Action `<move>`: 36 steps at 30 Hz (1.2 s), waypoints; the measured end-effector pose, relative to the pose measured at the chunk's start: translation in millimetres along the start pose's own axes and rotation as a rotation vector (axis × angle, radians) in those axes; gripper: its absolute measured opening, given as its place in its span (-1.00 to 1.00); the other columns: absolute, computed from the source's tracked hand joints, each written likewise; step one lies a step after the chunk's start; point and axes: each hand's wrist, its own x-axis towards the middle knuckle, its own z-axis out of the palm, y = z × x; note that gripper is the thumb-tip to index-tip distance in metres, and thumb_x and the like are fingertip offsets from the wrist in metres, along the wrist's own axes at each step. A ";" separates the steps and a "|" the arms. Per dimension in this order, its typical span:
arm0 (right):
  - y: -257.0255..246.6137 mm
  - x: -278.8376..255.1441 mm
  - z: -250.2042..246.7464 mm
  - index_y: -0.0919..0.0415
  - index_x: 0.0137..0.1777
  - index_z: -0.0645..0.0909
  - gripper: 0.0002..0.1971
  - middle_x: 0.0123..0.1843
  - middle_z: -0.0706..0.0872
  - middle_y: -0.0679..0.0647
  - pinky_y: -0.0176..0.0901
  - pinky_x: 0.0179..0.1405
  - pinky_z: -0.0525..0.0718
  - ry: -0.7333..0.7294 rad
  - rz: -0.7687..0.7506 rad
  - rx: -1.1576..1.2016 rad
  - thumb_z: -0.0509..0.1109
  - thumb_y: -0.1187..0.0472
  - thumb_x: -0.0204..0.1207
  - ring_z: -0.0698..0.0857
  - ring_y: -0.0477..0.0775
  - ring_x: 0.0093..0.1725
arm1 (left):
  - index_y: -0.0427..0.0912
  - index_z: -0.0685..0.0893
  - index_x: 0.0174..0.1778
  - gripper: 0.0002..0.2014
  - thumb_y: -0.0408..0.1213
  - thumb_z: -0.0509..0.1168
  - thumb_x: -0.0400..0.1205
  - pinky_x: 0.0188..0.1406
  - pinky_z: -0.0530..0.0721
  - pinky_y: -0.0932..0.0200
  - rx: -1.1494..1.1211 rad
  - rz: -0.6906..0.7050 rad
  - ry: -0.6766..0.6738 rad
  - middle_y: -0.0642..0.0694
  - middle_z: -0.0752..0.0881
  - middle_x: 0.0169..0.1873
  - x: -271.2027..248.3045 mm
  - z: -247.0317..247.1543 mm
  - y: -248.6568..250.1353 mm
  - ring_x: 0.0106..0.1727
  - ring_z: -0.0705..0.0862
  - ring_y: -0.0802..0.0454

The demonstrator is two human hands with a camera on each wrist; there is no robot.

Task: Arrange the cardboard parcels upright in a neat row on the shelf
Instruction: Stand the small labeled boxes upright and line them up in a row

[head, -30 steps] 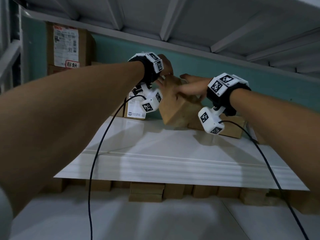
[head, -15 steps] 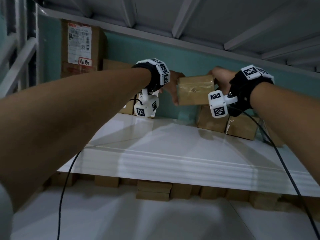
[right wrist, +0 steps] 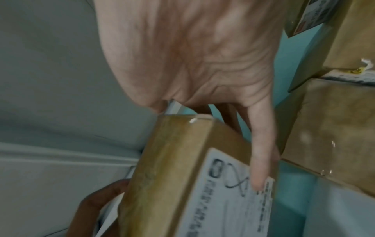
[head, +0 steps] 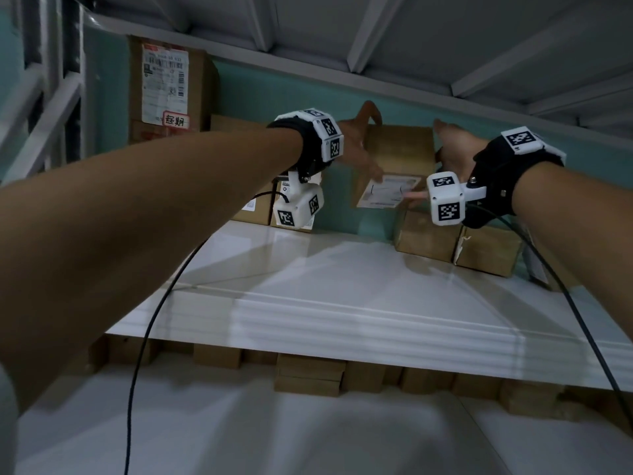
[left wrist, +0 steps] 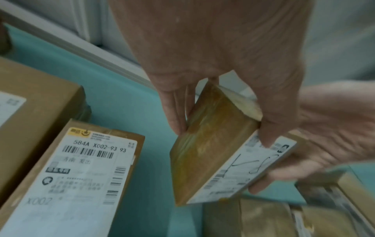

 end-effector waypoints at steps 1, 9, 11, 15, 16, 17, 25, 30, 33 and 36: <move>-0.2 -1.2 0.1 0.26 0.47 0.27 -0.31 0.24 0.53 0.36 0.40 0.11 0.64 -0.019 -0.003 0.019 -0.03 -0.32 0.63 0.60 0.45 0.27 | -0.03 0.15 0.50 -0.12 -0.08 0.58 0.40 -0.22 0.69 0.16 -0.065 -0.023 0.012 -0.16 0.58 0.17 0.4 -3.5 -1.4 -0.03 0.65 -0.07; 7.7 -5.6 0.4 0.14 0.41 0.48 -0.27 0.28 0.66 0.21 0.18 -0.01 0.72 -0.128 -0.144 -0.097 0.00 -0.44 0.54 0.68 0.35 0.20 | -0.09 0.29 0.56 -0.26 0.07 0.41 0.53 0.27 0.66 0.05 -0.320 -0.238 -0.075 -0.20 0.59 0.34 12.1 -4.1 -12.4 0.24 0.67 -0.13; 8.6 -10.1 2.3 0.05 0.37 0.50 -0.31 0.27 0.67 0.14 0.12 -0.02 0.74 -0.159 -0.182 -0.166 0.11 -0.45 0.49 0.68 0.32 0.21 | -0.08 0.31 0.55 -0.29 0.09 0.38 0.54 0.26 0.66 0.03 -0.334 -0.257 -0.094 -0.21 0.61 0.31 12.4 -3.7 -12.6 0.23 0.67 -0.16; 10.1 -11.5 1.9 0.00 0.38 0.53 -0.48 0.27 0.69 -0.01 0.00 0.25 0.64 -0.199 -0.238 -0.411 0.40 -0.21 0.48 0.64 0.14 0.28 | -0.11 0.44 0.45 -0.43 0.08 0.30 0.58 0.01 0.68 0.14 -0.344 -0.264 -0.133 -0.16 0.62 0.25 12.1 -6.1 -10.0 0.15 0.66 -0.12; 11.6 -10.3 0.6 0.00 0.38 0.54 -0.52 0.27 0.70 -0.04 -0.08 0.23 0.60 -0.220 -0.248 -0.463 0.43 -0.11 0.49 0.62 0.08 0.31 | -0.11 0.47 0.38 -0.49 0.07 0.29 0.58 -0.08 0.68 0.19 -0.350 -0.260 -0.129 -0.13 0.63 0.20 11.4 -6.4 -9.1 0.09 0.67 -0.09; 13.8 -9.2 -1.0 -0.01 0.38 0.55 -0.56 0.28 0.70 -0.06 -0.13 0.21 0.56 -0.238 -0.247 -0.498 0.45 -0.03 0.50 0.60 0.04 0.34 | -0.10 0.51 0.32 -0.55 0.06 0.29 0.59 -0.16 0.68 0.23 -0.366 -0.256 -0.121 -0.11 0.65 0.15 11.2 -6.5 -8.6 0.03 0.70 -0.04; 34.8 -9.8 -13.1 0.09 0.41 0.57 -0.56 0.34 0.70 0.03 -0.02 0.42 0.50 -0.332 -0.161 -0.615 0.45 0.19 0.52 0.61 0.08 0.37 | -0.17 0.60 0.07 -0.82 -0.21 0.26 0.60 -0.02 0.79 0.15 -0.640 -0.252 -0.102 -0.21 0.75 0.02 1.9 -15.8 -4.4 0.05 0.76 -0.12; 32.5 -9.8 -22.1 0.05 0.26 0.50 -0.52 0.22 0.76 0.05 0.05 0.20 0.66 -0.230 -0.201 -0.518 0.58 0.27 0.38 0.74 0.05 0.15 | -0.17 0.47 0.45 -0.35 -0.17 0.39 0.40 0.01 0.73 -0.01 -0.392 -0.328 -0.219 -0.30 0.64 0.29 1.3 -14.9 -11.8 0.18 0.70 -0.22; 26.0 -7.6 -24.3 -0.09 0.41 0.43 -0.28 0.24 0.72 0.05 -0.01 0.18 0.67 -0.164 -0.215 -0.536 0.66 0.15 0.28 0.70 0.05 0.20 | -0.06 0.31 0.59 -0.33 -0.14 0.41 0.57 0.23 0.65 -0.06 -0.204 -0.321 -0.186 -0.19 0.45 0.52 1.9 -13.9 -12.6 0.38 0.57 -0.20; 18.5 -7.6 -23.7 -0.18 0.40 0.51 -0.15 0.27 0.69 0.03 0.00 0.21 0.68 -0.103 -0.276 -0.521 0.75 0.01 0.04 0.67 0.06 0.27 | 0.03 0.17 0.65 -0.16 -0.03 0.48 0.52 0.20 0.65 0.01 -0.175 -0.294 -0.139 -0.12 0.42 0.54 0.5 -16.9 -7.4 0.44 0.51 -0.15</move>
